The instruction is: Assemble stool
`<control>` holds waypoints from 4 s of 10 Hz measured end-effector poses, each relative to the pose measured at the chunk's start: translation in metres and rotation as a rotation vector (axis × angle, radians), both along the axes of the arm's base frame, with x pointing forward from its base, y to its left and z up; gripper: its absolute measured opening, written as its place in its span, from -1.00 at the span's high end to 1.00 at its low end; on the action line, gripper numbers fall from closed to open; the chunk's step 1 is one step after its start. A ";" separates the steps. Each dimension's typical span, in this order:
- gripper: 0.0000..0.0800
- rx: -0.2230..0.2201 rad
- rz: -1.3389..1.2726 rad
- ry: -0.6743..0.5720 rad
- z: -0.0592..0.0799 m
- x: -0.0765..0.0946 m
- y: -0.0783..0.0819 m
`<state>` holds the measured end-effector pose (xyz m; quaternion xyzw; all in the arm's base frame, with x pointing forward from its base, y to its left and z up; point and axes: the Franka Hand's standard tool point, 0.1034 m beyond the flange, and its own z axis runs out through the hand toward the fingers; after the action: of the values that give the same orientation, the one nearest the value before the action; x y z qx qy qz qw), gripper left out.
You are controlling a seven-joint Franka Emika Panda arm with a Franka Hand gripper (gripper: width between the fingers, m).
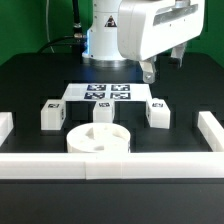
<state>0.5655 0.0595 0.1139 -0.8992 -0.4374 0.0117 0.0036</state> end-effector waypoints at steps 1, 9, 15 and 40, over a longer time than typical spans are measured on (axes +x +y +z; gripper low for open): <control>-0.62 0.000 0.000 0.000 0.000 0.000 0.000; -0.62 0.001 0.191 0.010 -0.046 0.002 -0.068; -0.62 0.006 0.214 0.022 -0.062 0.004 -0.076; 0.20 0.026 0.250 0.052 -0.099 0.009 -0.038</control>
Offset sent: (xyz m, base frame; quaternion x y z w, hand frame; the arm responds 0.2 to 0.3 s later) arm 0.0000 0.0000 0.0000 0.0000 0.0000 0.0000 1.0000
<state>0.5748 0.0219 0.0147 -0.8370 -0.5458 0.0296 0.0249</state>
